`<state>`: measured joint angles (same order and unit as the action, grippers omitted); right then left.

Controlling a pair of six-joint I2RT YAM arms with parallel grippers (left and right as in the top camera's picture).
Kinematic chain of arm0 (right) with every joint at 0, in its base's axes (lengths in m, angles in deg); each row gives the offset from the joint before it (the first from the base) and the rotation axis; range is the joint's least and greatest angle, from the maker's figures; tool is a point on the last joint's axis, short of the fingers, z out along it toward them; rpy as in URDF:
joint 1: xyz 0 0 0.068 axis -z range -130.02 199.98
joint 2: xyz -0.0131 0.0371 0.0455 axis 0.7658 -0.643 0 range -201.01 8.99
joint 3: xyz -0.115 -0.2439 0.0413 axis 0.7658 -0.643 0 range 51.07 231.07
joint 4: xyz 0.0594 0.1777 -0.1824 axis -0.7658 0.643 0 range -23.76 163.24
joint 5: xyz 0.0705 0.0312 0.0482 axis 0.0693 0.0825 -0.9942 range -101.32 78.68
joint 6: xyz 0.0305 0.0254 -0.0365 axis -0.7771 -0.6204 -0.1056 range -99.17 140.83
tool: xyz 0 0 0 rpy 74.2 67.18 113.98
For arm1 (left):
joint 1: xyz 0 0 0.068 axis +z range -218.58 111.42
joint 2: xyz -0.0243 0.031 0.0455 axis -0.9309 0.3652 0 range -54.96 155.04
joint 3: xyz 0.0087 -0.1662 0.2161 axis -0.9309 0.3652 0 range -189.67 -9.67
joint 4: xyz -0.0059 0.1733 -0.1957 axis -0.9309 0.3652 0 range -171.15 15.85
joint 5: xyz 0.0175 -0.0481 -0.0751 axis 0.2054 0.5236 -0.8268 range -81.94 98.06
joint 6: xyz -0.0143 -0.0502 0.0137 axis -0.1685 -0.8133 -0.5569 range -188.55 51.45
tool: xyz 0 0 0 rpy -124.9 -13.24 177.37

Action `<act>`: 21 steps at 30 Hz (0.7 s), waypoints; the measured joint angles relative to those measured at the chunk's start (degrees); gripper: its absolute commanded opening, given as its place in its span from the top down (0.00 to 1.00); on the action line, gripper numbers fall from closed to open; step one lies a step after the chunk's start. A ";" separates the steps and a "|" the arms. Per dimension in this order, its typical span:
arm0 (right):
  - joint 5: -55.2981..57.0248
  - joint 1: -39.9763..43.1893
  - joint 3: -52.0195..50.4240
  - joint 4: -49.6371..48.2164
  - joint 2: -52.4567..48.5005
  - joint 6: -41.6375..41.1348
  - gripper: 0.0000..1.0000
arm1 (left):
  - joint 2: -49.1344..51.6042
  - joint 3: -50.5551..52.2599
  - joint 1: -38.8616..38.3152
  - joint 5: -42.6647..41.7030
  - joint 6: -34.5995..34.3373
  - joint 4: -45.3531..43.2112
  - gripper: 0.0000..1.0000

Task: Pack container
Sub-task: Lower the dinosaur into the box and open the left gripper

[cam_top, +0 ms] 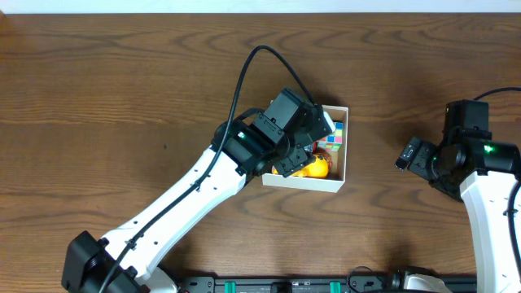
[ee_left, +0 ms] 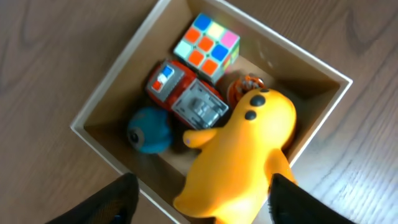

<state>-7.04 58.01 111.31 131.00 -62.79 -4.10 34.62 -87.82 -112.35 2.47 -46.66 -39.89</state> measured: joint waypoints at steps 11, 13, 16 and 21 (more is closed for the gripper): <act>0.00 0.00 0.00 0.15 0.00 0.00 0.01 | 0.70 1.68 0.00 -0.02 -4.15 3.72 0.77; 0.00 0.00 0.00 0.17 0.00 0.00 0.01 | 1.46 1.68 0.00 0.00 -4.15 3.72 0.77; 0.00 0.00 0.00 0.24 0.00 0.00 0.01 | 3.23 1.68 0.00 -0.02 -4.15 3.69 0.77; 0.00 0.00 0.00 0.31 0.00 0.00 0.01 | 7.58 1.68 0.00 0.00 -4.31 3.65 0.77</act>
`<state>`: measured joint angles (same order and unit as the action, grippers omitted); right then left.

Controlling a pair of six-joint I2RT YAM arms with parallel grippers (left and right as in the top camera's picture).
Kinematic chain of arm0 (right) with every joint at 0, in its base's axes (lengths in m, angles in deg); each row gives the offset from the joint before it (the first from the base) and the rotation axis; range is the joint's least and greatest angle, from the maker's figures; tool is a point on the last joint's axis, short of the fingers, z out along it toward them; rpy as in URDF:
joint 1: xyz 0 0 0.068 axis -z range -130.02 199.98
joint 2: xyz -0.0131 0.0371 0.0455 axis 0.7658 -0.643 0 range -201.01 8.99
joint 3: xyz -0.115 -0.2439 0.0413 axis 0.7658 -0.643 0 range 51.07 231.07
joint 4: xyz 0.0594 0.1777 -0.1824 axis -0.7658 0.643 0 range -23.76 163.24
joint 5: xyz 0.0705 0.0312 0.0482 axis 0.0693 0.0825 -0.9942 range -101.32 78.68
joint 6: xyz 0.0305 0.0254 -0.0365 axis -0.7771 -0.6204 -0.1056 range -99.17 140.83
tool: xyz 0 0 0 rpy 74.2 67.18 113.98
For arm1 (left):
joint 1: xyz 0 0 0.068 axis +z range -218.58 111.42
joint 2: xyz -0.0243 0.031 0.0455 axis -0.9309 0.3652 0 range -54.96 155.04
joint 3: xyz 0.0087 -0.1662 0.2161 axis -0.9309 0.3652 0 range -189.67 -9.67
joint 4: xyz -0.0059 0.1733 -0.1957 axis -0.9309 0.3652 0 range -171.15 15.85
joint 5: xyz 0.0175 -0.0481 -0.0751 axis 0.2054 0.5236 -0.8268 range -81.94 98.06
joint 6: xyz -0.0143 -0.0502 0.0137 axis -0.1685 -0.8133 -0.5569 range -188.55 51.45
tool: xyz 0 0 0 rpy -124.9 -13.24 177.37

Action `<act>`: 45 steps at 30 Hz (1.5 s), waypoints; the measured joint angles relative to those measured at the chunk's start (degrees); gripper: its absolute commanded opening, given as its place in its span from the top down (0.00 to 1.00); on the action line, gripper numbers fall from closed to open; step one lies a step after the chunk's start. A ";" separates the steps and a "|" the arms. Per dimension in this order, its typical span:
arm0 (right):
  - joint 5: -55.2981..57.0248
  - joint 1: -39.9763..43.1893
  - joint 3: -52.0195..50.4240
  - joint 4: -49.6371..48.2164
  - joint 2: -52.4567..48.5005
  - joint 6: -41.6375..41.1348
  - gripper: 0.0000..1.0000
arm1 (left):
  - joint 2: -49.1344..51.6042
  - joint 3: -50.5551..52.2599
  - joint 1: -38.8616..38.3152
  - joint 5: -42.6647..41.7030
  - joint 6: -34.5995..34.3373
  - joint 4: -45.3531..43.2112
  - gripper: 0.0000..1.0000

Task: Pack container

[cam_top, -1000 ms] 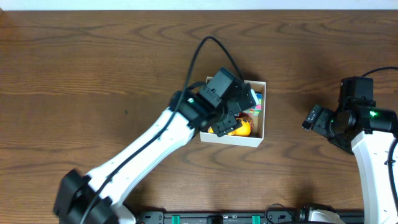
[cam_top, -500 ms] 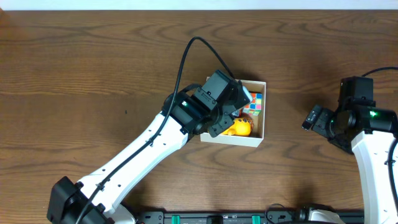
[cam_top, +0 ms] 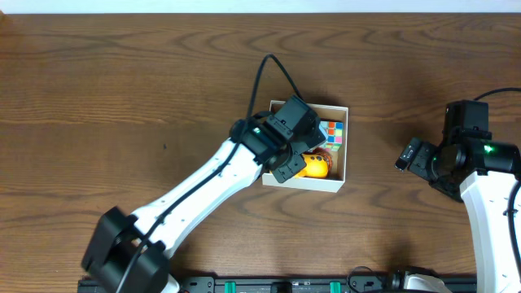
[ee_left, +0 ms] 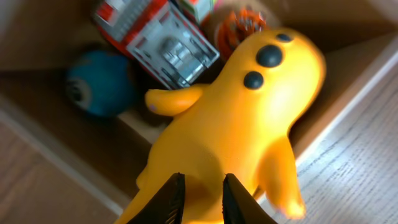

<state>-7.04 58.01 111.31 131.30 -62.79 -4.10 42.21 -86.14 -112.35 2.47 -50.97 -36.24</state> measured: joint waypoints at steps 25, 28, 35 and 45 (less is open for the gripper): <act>0.00 0.00 0.00 0.20 0.00 -0.02 0.01 | -0.83 0.00 0.00 0.00 -0.83 -0.20 0.46; 0.00 0.00 0.00 0.15 0.00 0.37 0.01 | -7.10 -0.07 0.00 0.02 -1.05 0.35 0.02; 0.04 -1.66 0.00 -1.84 0.00 3.96 0.01 | -16.06 -0.09 2.99 4.79 -5.86 2.73 0.02; -0.42 -15.15 -0.09 -21.94 -0.09 8.63 0.01 | -17.70 -0.09 25.97 8.22 -17.27 1.64 0.02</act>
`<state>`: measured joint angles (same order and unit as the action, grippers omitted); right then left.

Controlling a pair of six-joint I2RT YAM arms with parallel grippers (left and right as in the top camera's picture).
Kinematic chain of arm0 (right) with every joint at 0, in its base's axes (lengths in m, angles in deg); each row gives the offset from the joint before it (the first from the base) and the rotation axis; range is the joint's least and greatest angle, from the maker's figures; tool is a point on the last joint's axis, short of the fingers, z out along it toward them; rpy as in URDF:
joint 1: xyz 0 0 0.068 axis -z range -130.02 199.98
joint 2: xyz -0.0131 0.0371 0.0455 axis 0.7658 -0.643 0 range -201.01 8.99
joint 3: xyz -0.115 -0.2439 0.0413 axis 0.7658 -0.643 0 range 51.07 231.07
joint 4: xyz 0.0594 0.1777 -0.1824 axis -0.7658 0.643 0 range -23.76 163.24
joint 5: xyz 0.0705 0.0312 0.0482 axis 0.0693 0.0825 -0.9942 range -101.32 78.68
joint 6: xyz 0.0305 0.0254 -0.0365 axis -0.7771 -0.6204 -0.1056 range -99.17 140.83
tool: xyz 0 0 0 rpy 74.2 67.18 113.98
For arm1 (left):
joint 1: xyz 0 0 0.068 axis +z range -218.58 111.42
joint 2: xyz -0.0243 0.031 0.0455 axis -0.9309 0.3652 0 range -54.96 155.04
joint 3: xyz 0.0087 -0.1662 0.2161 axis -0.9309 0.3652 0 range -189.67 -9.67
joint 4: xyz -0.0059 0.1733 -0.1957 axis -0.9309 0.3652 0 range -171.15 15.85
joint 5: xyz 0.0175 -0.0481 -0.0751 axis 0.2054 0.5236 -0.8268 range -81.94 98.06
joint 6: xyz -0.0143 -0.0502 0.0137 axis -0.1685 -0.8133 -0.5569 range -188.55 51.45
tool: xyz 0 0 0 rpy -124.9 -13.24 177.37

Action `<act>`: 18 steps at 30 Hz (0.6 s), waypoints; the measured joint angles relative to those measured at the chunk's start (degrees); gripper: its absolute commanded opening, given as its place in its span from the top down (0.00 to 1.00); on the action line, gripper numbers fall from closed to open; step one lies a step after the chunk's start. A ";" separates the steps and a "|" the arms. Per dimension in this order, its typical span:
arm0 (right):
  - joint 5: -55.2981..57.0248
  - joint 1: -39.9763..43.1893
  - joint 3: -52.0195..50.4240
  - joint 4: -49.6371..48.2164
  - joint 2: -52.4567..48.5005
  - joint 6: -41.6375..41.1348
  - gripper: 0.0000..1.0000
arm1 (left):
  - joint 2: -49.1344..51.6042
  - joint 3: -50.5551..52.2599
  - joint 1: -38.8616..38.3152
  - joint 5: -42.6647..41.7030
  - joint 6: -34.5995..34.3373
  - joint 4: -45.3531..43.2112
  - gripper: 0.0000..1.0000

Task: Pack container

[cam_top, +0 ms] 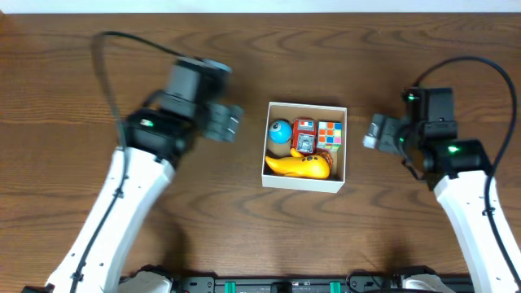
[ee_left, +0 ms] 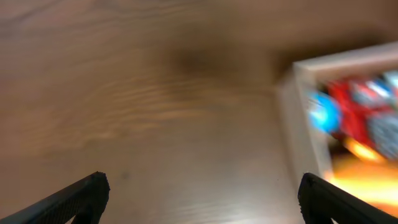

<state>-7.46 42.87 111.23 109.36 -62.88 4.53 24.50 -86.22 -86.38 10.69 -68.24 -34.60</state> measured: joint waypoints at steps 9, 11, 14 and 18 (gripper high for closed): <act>-5.49 -9.16 0.00 -5.86 -2.62 10.10 0.82 | 0.04 0.00 15.37 0.33 -4.92 1.07 0.02; -6.54 -11.34 -0.02 -5.16 -2.99 11.43 0.94 | 0.04 0.00 15.85 0.26 -5.11 1.66 0.02; -7.34 -14.21 -0.02 -4.04 -3.08 12.52 0.99 | 0.04 0.00 15.85 -0.20 -5.27 2.19 0.02; -8.00 -17.75 -0.02 -2.08 -3.13 13.00 0.99 | 0.04 0.00 15.85 -0.70 -5.29 2.36 0.02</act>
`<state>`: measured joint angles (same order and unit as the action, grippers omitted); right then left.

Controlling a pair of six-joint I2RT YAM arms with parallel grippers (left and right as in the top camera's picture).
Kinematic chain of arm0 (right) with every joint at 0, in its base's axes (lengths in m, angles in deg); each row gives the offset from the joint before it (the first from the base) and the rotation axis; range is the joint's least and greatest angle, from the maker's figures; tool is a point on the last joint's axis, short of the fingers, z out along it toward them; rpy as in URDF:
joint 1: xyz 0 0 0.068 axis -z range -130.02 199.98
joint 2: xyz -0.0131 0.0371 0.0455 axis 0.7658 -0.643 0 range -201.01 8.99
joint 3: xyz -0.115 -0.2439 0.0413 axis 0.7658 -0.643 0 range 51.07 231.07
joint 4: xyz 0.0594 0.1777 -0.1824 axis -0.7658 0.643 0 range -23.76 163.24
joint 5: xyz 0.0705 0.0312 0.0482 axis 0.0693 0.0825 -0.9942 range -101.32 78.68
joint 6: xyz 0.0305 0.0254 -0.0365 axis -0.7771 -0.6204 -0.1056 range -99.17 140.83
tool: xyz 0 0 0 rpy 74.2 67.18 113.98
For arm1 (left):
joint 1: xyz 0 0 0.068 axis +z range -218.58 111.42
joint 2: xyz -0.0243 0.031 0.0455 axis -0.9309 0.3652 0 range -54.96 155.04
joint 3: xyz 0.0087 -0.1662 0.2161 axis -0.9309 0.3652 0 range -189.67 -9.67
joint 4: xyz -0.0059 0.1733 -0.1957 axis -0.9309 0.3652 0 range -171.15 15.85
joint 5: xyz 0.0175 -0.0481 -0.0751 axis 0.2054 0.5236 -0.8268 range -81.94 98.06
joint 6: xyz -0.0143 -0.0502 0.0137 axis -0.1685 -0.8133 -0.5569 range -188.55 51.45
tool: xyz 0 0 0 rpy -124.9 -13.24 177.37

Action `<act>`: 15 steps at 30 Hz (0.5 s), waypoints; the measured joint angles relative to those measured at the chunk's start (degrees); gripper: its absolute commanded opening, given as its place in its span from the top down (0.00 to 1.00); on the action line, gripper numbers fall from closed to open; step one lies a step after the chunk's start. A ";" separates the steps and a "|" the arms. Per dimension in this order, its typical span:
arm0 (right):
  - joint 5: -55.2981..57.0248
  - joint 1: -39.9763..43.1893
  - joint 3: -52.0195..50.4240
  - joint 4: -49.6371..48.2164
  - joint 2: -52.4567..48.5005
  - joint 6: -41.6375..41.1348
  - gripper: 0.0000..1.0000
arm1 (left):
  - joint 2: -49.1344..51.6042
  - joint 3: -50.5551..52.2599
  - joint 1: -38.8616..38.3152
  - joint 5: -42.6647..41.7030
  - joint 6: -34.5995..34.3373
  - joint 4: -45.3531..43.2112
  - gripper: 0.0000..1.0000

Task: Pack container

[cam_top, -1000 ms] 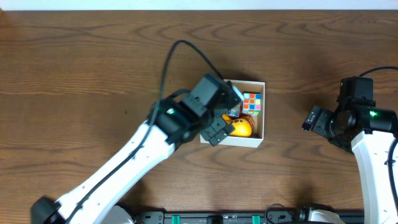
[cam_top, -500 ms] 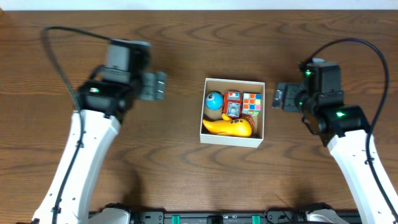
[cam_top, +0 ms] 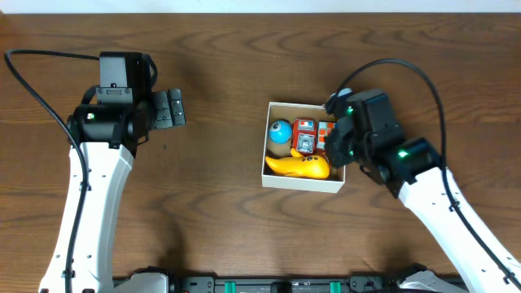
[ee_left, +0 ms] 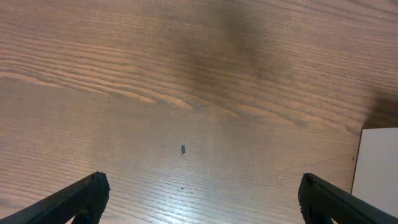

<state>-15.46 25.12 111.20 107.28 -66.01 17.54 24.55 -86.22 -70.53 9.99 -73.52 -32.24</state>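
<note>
The white box (cam_top: 303,184) sits mid-table holding a blue ball (cam_top: 281,130), a red toy truck (cam_top: 305,135), a yellow duck-like toy (cam_top: 299,166) along its near side and a colour cube (cam_top: 325,128), partly covered. My right gripper (cam_top: 335,140) hangs over the box's right edge above the cube; its fingers are hidden under the wrist. My left gripper (cam_top: 174,110) is open, well left of the box and holding nothing. In the left wrist view the left gripper (ee_left: 202,200) is spread wide over bare wood, with a box corner (ee_left: 377,163) at the right.
Dark wooden table (cam_top: 203,220) all round the box. Black cables run from both arms. A small dark speck (ee_left: 183,149) marks the wood below the left wrist.
My left gripper has moved further left, away from the box. My right arm has come in from the right of the box and now overhangs its right edge, covering part of the cube.
First my left gripper was open above the box over the yellow toy. Then its fingers were close together against that toy inside the box. Later it was open to the left of the box, the toy lying inside. Now the right gripper is over the box.
</note>
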 measured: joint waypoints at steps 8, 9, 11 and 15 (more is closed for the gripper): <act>-0.37 -2.51 0.00 5.09 -4.28 0.35 0.99 | 0.00 0.00 -0.02 -0.07 0.00 0.04 0.02; -0.35 -2.56 0.00 5.53 -5.14 0.37 0.99 | 0.00 0.00 0.00 -0.07 0.00 0.04 0.02; -0.37 -3.15 0.00 6.03 -7.37 0.42 0.99 | 0.00 0.00 -0.02 -0.07 0.00 0.04 0.02; -0.33 -4.48 0.00 5.86 -11.32 0.55 0.99 | 0.00 0.00 -0.02 -0.07 -0.02 0.04 0.02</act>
<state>-15.79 20.64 111.20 113.14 -77.33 18.08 24.55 -86.22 -70.56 9.93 -73.55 -32.20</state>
